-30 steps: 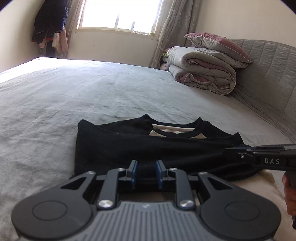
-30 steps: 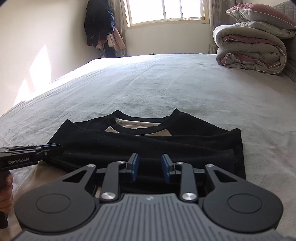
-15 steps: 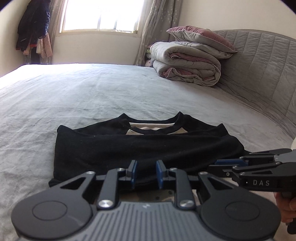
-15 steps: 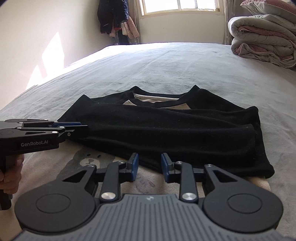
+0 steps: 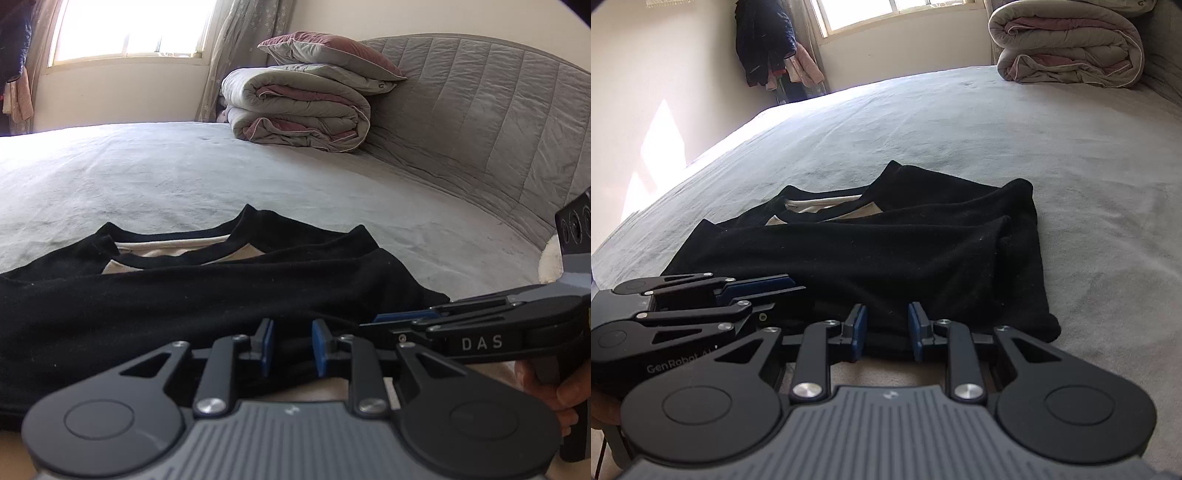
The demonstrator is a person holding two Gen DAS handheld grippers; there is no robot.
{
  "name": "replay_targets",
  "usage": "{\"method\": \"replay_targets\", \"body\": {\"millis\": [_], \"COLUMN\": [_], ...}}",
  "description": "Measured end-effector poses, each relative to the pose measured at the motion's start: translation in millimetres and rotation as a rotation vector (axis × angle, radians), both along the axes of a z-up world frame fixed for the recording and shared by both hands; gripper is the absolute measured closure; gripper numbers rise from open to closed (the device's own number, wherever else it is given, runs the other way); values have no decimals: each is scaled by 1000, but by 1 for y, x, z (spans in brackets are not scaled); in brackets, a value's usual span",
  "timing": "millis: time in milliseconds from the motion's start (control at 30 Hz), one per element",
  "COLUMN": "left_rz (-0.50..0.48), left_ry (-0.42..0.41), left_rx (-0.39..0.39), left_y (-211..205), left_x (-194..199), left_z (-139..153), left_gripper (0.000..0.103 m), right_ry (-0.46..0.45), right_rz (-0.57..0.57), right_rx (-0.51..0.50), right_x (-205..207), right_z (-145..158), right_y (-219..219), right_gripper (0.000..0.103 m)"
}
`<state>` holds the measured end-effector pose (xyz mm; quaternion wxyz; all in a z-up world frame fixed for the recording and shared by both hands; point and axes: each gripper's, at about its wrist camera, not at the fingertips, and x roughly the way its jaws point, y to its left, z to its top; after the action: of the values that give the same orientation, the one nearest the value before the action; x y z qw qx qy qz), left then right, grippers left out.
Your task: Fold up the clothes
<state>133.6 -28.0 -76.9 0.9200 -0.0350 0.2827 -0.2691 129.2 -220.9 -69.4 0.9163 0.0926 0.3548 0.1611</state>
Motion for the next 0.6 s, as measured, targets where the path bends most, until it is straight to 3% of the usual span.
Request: {"method": "replay_targets", "body": {"millis": [133,267,367,533,600], "left_rz": [-20,-21,-23,-26,-26], "left_ry": [43,45,31,15,10], "left_rx": [-30,-29,-14,4,9], "left_y": [-5,-6,-8,-11,-11], "left_x": [2,0,-4,-8,-9], "left_z": [-7,-10,-11,-11,-11], "left_gripper": [80,80,80,80,80], "right_ry": [24,1,1,141,124], "right_rz": [22,15,42,174,186], "right_rx": [4,7,-21,-167,-208], "right_x": [0,6,26,68,81], "right_z": [10,27,36,25,19], "right_y": [-2,0,16,55,64], "right_gripper": [80,73,72,74,74]}}
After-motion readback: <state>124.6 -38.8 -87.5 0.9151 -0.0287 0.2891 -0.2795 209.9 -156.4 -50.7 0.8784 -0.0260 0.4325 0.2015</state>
